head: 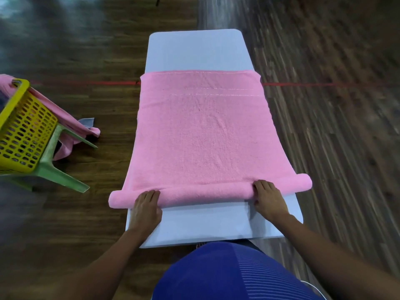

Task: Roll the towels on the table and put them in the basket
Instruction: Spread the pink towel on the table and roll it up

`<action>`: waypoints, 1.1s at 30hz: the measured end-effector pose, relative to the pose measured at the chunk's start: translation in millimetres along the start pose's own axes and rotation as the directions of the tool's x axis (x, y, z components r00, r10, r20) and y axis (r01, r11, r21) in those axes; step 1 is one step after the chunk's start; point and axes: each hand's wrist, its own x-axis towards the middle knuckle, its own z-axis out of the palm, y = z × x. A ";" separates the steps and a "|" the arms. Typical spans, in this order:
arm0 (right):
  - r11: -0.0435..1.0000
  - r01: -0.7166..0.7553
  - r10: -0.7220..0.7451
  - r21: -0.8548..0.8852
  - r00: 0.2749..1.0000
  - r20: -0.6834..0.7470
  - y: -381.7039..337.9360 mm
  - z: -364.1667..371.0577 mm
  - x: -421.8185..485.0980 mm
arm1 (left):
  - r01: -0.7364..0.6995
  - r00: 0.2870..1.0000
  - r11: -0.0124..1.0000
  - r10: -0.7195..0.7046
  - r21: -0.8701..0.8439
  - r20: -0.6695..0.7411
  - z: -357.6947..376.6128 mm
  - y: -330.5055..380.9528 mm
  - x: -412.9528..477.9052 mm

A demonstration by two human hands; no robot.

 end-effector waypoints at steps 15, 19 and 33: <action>0.986 -0.164 0.165 -0.027 0.945 0.283 -5.8 -41.6 23.2 | 0.069 0.993 0.996 -0.074 0.061 0.094 -24.9 -5.2 24.8; 0.998 -0.024 0.015 -0.051 0.985 -0.170 -5.8 -21.4 15.2 | 0.052 0.987 0.997 -0.043 0.056 -0.156 -22.4 1.2 24.9; 0.988 -0.084 0.084 -0.130 0.996 -0.004 -13.4 -14.1 12.4 | -0.067 0.997 0.994 0.069 0.086 -0.027 -10.5 -9.7 19.4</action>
